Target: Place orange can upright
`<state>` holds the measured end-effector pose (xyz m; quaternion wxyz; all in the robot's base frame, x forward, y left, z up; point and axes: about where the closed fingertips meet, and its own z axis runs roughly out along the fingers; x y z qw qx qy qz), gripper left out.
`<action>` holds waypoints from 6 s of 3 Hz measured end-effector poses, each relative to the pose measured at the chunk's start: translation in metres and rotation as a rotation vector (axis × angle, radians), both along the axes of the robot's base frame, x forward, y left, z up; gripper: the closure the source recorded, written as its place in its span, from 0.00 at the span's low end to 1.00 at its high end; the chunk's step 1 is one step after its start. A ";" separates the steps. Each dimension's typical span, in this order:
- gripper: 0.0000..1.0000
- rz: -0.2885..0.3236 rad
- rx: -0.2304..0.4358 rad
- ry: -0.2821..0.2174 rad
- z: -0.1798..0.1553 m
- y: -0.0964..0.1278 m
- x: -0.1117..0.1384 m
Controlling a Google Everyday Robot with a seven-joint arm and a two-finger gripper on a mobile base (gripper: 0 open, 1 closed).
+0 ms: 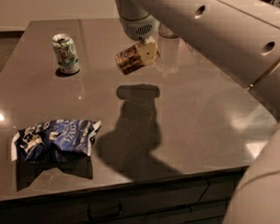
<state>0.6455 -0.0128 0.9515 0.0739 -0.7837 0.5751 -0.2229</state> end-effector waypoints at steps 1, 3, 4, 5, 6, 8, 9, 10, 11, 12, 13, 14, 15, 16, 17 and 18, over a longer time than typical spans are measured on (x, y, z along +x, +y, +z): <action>1.00 0.171 -0.138 -0.049 0.004 -0.002 -0.007; 1.00 0.469 -0.204 -0.044 0.010 0.004 -0.020; 1.00 0.469 -0.204 -0.044 0.010 0.004 -0.020; 1.00 0.509 -0.200 -0.055 0.011 0.001 -0.015; 1.00 0.619 -0.172 -0.098 0.013 0.004 -0.005; 1.00 0.922 -0.081 -0.301 0.022 0.027 0.012; 1.00 1.053 -0.119 -0.426 0.018 0.032 0.010; 1.00 1.182 -0.216 -0.563 0.012 0.041 0.007; 1.00 1.300 -0.366 -0.715 0.015 0.052 0.010; 1.00 1.398 -0.555 -0.892 0.023 0.065 0.015; 1.00 1.429 -0.623 -0.946 0.017 0.070 0.015; 1.00 1.445 -0.651 -0.945 0.002 0.066 0.014; 1.00 1.449 -0.670 -0.946 -0.012 0.061 0.013; 0.83 1.424 -0.672 -0.981 -0.021 0.052 0.015; 0.60 1.403 -0.657 -1.010 -0.027 0.048 0.017; 0.36 1.397 -0.643 -1.016 -0.035 0.047 0.018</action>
Offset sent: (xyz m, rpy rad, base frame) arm -0.0238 0.0011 0.0107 -0.2544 -0.0582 0.4609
